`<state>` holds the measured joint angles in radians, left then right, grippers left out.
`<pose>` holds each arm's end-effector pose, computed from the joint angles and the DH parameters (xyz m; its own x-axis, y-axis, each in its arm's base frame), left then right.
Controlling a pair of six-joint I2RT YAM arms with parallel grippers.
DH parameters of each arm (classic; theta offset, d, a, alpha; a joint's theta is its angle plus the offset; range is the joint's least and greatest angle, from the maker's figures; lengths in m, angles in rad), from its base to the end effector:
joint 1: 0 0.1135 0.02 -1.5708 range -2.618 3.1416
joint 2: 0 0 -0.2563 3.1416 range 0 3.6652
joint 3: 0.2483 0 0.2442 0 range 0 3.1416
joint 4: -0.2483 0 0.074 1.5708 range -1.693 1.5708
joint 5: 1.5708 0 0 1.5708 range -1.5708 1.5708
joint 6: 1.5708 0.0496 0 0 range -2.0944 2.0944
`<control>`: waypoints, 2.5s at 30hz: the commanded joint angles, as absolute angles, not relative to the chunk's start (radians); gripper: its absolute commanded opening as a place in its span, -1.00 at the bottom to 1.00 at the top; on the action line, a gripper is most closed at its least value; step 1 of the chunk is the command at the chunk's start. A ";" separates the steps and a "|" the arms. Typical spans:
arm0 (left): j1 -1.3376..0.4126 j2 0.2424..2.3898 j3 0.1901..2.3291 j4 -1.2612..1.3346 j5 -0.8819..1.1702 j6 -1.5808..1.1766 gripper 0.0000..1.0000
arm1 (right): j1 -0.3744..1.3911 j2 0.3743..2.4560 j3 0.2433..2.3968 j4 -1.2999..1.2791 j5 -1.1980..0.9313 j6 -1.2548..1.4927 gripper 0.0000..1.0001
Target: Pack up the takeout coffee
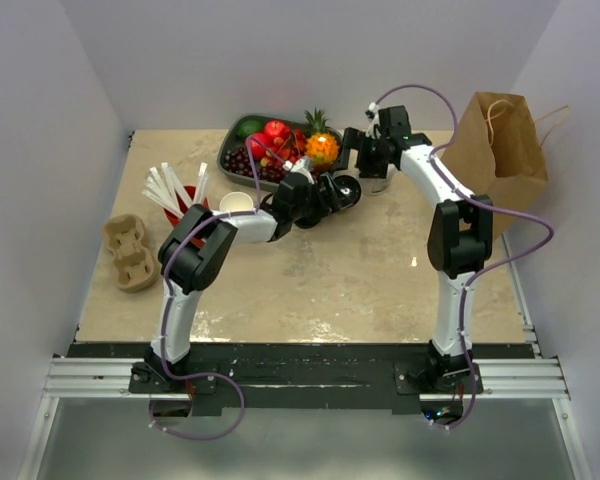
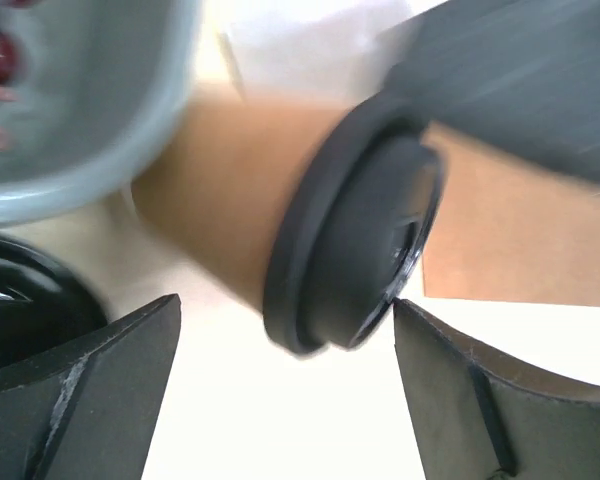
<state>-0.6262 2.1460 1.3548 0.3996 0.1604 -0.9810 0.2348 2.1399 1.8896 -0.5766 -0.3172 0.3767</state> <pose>0.3860 -0.2890 0.1555 -0.7522 -0.4684 -0.4634 0.1313 0.5826 -0.8020 0.4674 0.1277 0.2398 -0.8223 0.1627 -0.5453 -0.1333 0.8765 0.4625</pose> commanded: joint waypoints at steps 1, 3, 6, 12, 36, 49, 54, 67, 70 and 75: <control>-0.595 2.160 1.339 0.501 0.228 -0.899 0.84 | 0.219 2.102 1.942 -0.508 -0.433 0.434 0.98; -0.595 2.154 1.345 0.544 0.258 -0.891 0.86 | 0.219 2.105 1.944 -0.509 -0.430 0.428 0.98; -0.597 2.140 1.348 0.587 0.296 -0.859 0.87 | 0.219 2.112 1.956 -0.503 -0.425 0.422 0.98; -0.598 2.129 1.354 0.655 0.353 -0.822 0.89 | 0.221 2.141 2.005 -0.509 -0.425 0.394 0.98; -0.566 1.942 1.286 0.670 0.819 -0.387 0.76 | 0.097 1.825 1.800 -0.930 -0.284 -0.973 0.80; -0.534 1.714 1.198 0.376 0.749 -0.087 0.78 | 0.106 2.052 1.773 -0.660 0.064 -0.836 0.98; -0.503 1.641 1.135 0.341 0.735 -0.080 0.78 | 0.106 2.154 1.850 -0.661 0.149 -0.868 0.98; -0.491 1.578 1.129 0.224 0.742 -0.006 0.77 | 0.118 2.119 1.841 -0.770 0.212 -0.776 0.51; -0.491 1.568 1.118 0.216 0.744 0.055 0.77 | 0.120 2.051 1.888 -0.853 0.047 -0.660 0.42; -0.502 1.542 1.071 0.221 0.718 0.156 0.76 | 0.117 1.982 1.950 -0.977 -0.289 -0.350 0.37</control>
<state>-0.4980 1.6024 1.1057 0.2035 0.7269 0.0307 0.1089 2.1181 1.8736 -0.8757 0.0261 -0.6205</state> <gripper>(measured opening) 0.883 0.742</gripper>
